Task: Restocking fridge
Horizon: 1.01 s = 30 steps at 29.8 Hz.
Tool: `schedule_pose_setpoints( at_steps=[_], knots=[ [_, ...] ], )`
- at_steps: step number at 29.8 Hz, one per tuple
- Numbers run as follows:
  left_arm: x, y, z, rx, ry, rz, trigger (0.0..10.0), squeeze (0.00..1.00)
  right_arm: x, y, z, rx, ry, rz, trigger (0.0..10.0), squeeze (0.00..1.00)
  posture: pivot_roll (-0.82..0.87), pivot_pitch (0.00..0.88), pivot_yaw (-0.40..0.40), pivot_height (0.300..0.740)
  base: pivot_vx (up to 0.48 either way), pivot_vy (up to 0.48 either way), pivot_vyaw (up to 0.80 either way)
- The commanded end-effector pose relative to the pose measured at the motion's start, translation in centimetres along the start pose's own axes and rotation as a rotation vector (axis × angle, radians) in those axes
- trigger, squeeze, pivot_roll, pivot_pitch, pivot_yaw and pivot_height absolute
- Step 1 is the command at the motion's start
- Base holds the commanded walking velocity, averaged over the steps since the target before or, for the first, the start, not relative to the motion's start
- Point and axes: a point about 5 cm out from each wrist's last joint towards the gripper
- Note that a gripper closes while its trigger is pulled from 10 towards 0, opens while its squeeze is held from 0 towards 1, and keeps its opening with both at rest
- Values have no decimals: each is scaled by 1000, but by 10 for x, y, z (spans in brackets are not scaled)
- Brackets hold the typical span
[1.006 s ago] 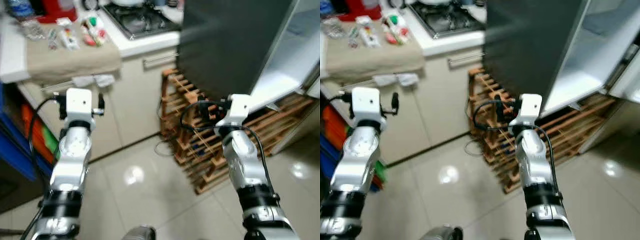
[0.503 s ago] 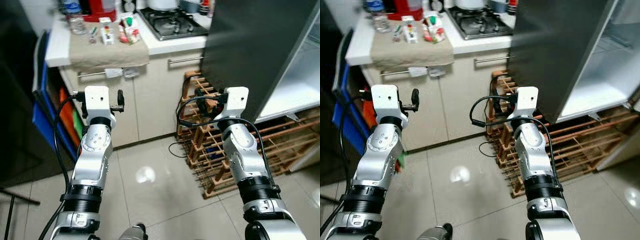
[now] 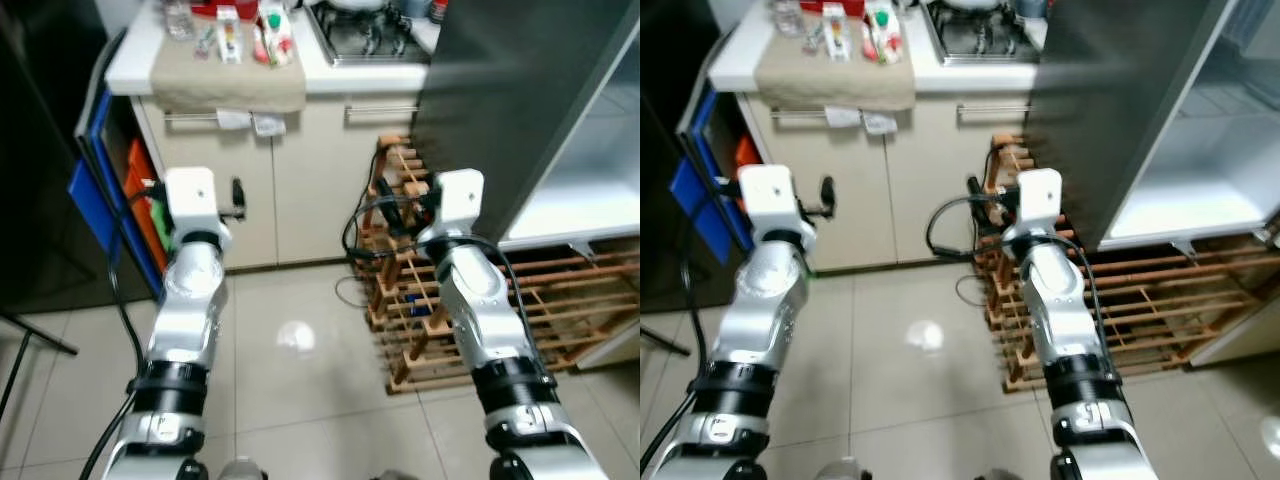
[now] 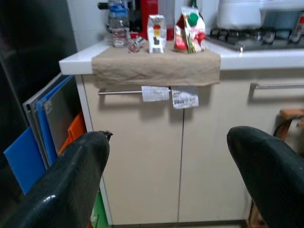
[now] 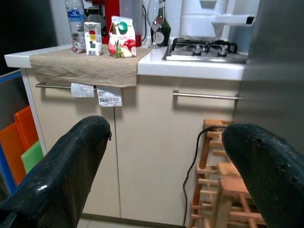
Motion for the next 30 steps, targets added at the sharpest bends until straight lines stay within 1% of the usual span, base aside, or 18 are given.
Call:
schedule_pose_setpoints(
  at_steps=[1, 2, 3, 5, 6, 9, 10, 13, 14, 15, 17, 19, 22, 23, 24, 25, 26, 30],
  knots=[
    [8, 4, -1, -7, -36, 22, 10000, 0, 8, 6, -4, 13, -25, -4, 10000, 431, -20, 0, -16, 740, 259, 0, 550],
    [10, 4, -1, -4, -43, 20, 10000, 0, 7, 7, -4, 12, -16, -2, 10000, 384, -21, 0, -16, 740, 480, 0, 0],
    [14, 5, -2, 4, -66, 23, 10000, 0, 8, 7, -4, 12, -19, -7, 10000, 365, -22, 0, -15, 740, 480, 0, 0],
    [20, 6, -3, 16, -96, 27, 10000, 0, 10, 8, -4, 17, -33, -10, 10000, 365, -22, 0, -15, 740, 480, 0, 0],
    [23, 6, -4, 15, -111, 29, 10000, 0, 13, 9, -4, 16, -46, -17, 10000, 349, -28, 0, -14, 740, 480, 0, 0],
    [23, 4, -5, 9, -117, 23, 10000, 0, 15, 9, -4, 13, -55, -13, 10000, 345, -30, 0, -12, 740, 480, 0, 0],
    [21, 3, -5, 6, -106, 25, 10000, 0, 15, 9, -4, 15, -54, -3, 10000, 361, -31, 0, -12, 740, 480, 0, 731],
    [19, 3, -4, 1, -96, 26, 10000, 0, 15, 9, -4, 15, -50, 6, 10000, 365, -31, 0, -12, 740, 480, 0, 731],
    [18, 2, -4, -5, -92, 26, 10000, 0, 14, 8, -4, -2, -38, 1, 10000, 369, -31, 0, -12, 740, 480, 0, 725],
    [19, 1, -4, -14, -95, 27, 10000, 0, 12, 6, -4, -18, -28, 2, 10000, 310, -25, 0, -12, 740, 480, 0, 0],
    [20, 1, -4, -20, -99, 27, 10000, 0, 11, 5, -4, -29, -22, 3, 10000, 310, -25, 0, -12, 740, 480, 0, 0],
    [25, 1, -5, -25, -119, 54, 10000, 0, 15, 3, -4, -55, -42, 17, 10000, 298, -22, 0, -7, 740, 480, 0, 0],
    [27, 2, -5, -22, -127, 61, 10000, 0, 17, 1, -5, -76, -51, 5, 10000, 302, -21, 0, -7, 740, 480, 0, 0],
    [28, 3, -5, -17, -129, 66, 10000, 0, 18, -1, -5, -109, -41, -33, 10000, 298, -20, 0, -8, 740, 480, 0, 0],
    [28, 3, -5, -17, -129, 66, 10000, 0, 18, -1, -5, -109, -41, -33, 10000, 298, -20, 0, -8, 740, 480, 0, 0],
    [27, 5, -5, -9, -117, 70, 10000, 0, 14, -3, -5, -131, -11, -60, 10000, 302, -19, 0, -9, 740, 480, 0, 0],
    [25, 10, -4, 3, -99, 62, 10000, 0, 6, -6, -2, -150, 41, -74, 10000, 298, -15, 0, -12, 740, 480, 0, 0],
    [22, 21, 1, 20, -65, 43, 10000, 0, -4, -8, 10, -140, 74, -26, 10000, 298, -12, 0, -11, 740, 480, 0, 0]
  ],
)
Point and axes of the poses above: a point about 5 cm out from each wrist's last joint towards the gripper, its own z axis pointing back from the gripper into the wrist, its own x axis along the axis of the wrist's last joint, y = z × x, and after that the axes turned 15 degrees about z, right-handed
